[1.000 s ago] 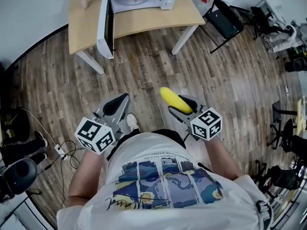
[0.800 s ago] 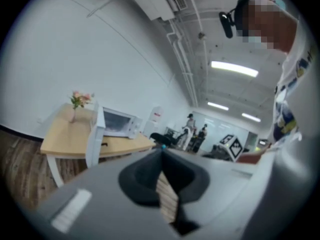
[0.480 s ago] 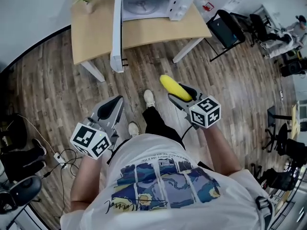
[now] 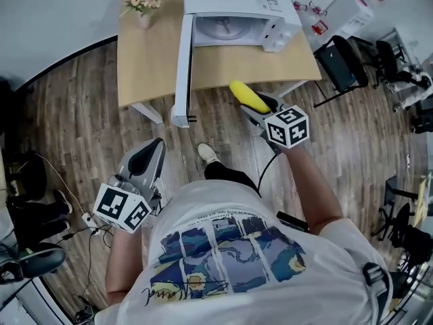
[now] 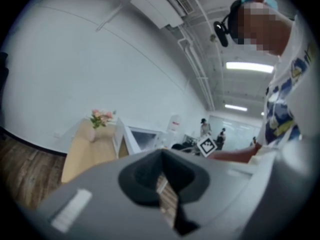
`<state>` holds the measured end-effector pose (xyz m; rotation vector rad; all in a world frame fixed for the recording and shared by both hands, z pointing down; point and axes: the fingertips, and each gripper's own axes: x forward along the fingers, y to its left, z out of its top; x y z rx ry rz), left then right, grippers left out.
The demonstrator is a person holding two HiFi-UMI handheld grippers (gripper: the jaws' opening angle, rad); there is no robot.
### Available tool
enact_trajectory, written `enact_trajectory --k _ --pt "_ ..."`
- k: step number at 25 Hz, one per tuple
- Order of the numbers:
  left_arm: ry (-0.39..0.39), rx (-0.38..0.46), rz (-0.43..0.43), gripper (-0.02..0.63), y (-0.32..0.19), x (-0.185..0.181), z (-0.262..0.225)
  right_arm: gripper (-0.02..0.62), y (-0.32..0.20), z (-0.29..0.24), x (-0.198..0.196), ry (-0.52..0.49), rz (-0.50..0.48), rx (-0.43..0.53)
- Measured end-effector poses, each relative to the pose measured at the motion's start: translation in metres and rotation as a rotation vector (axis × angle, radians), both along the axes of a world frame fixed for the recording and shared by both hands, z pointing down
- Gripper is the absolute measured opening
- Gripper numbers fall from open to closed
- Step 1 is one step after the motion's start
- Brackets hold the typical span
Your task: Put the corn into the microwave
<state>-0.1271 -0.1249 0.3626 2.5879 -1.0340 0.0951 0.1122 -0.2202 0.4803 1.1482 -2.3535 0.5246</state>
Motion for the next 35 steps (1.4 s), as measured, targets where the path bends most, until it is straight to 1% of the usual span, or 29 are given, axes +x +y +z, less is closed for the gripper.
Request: enact_trajectory --k 6,10,19,27,31,35 --pt "-0.013 -0.010 -0.096 0.006 -0.049 -0.001 -0.008 0.249 -0.099 0.014 0.006 0.040 -0.057 0.002" --pt "-0.027 -0.025 -0.150 0.006 -0.074 0.003 -0.006 0.249 -0.158 0.035 0.007 0.068 -0.088 0.000" --pt "-0.066 -0.046 -0.275 0.006 -0.115 0.005 -0.003 0.249 -0.270 0.085 0.008 0.159 -0.094 0.011" --pt "-0.098 -0.085 -0.404 0.006 -0.120 -0.013 0.001 0.249 -0.339 0.119 -0.005 0.212 -0.089 0.017" --pt "-0.098 -0.113 -0.461 0.006 -0.114 -0.024 0.006 0.249 -0.360 0.128 -0.016 0.223 -0.092 0.014" --pt "-0.102 -0.131 -0.495 0.006 -0.111 -0.031 0.009 0.249 -0.375 0.134 -0.027 0.223 -0.089 0.012"
